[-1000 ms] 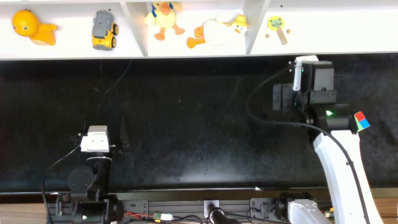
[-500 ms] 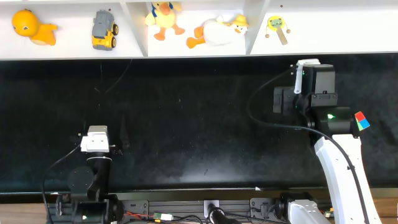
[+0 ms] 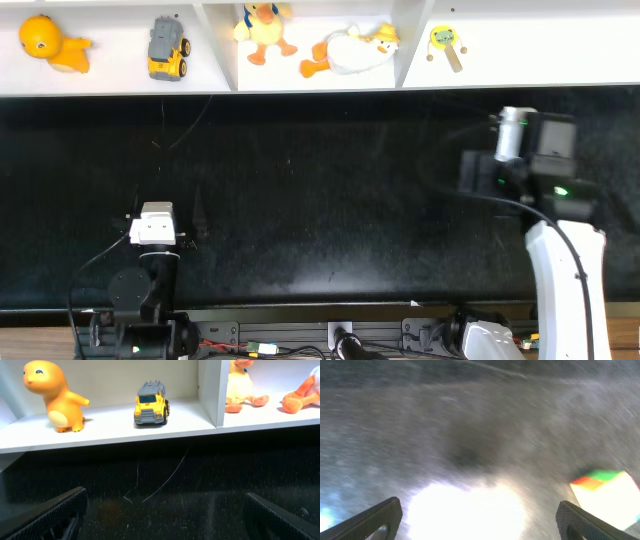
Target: Store Toys
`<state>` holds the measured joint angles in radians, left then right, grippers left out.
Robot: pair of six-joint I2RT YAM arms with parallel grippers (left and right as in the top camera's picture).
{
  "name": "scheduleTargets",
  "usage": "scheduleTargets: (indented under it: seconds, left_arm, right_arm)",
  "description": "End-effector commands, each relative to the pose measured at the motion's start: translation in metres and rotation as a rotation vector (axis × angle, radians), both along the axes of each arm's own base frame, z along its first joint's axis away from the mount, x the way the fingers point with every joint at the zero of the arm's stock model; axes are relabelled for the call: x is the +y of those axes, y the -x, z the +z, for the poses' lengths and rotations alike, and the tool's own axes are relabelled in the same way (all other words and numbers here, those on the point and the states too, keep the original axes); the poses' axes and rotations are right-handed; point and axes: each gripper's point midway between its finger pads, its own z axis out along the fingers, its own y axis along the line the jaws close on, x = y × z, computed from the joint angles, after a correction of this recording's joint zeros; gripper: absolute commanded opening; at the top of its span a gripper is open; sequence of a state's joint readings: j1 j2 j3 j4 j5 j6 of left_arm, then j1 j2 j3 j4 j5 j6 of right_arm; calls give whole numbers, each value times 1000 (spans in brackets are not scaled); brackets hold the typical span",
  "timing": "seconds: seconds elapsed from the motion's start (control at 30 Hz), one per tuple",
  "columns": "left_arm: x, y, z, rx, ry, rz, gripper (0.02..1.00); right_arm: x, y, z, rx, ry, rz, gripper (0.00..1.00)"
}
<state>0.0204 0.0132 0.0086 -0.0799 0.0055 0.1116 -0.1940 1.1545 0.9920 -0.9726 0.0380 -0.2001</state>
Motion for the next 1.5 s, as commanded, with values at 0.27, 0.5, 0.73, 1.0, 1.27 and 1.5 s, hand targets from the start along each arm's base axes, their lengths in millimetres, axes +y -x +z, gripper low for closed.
scheduleTargets:
  seconds: [0.27,0.5,0.73,1.0,1.27,1.5]
  left_arm:
    - [3,1,1,-5,-16,12,998]
    - [3,1,1,-5,-16,12,998]
    - [3,1,1,-5,-16,12,998]
    - [3,1,1,-5,-16,12,998]
    - [3,1,1,-5,-16,12,998]
    - [3,1,1,-5,-16,12,998]
  right_arm:
    - [-91,72,-3,116,127,90,998]
    - [-135,88,-24,194,163,136,998]
    - [-168,81,-58,234,144,132,978]
    - [-188,73,-92,273,126,137,978]
    - [-185,53,-106,221,90,181,991]
    - [-180,33,-113,191,100,228,991]
